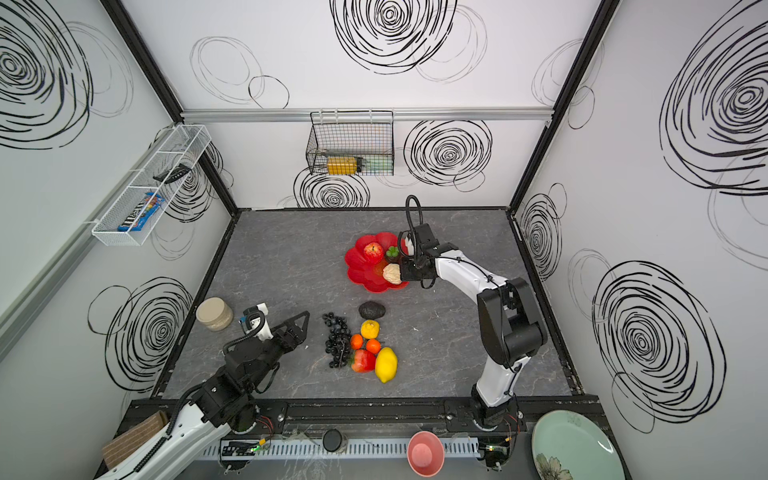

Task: Place and organize the fake fruits in the fruit bowl
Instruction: 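Carry the pale pear over the bowl with right gripper while left arm withdraws, then lower the pale pear into the bowl and open the right gripper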

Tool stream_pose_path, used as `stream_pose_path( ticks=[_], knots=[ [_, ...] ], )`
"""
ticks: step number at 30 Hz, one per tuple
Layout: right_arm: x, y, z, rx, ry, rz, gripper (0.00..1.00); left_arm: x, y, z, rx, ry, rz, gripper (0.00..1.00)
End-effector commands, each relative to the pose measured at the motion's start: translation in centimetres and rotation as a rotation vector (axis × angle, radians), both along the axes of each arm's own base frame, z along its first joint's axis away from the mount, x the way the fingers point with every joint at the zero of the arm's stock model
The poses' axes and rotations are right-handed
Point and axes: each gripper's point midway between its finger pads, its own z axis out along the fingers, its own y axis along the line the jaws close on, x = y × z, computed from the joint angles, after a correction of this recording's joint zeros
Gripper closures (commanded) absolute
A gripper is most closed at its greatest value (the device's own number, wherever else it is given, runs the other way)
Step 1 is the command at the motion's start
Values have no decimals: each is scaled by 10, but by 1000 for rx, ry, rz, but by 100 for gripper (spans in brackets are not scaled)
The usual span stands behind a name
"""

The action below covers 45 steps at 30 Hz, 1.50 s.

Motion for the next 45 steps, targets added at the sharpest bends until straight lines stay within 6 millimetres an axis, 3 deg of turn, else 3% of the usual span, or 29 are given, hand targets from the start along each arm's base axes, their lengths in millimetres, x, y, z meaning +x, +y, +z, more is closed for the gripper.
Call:
stream_pose_path(
  ticks=[1,25,35,45],
  knots=[
    [3,2,8,-8,-12,8,96,2,0,1,-3,-23,3,4],
    [2,2,27,-3,-51,5,78,3,2,0,-2,-20,8,4],
    [-2,5,40,4,-73,15,65,3,1,0,-2,-14,3,4],
    [-20,9,84,3,-155,26,51,4,-7,5,41,24,-41,4]
  ],
)
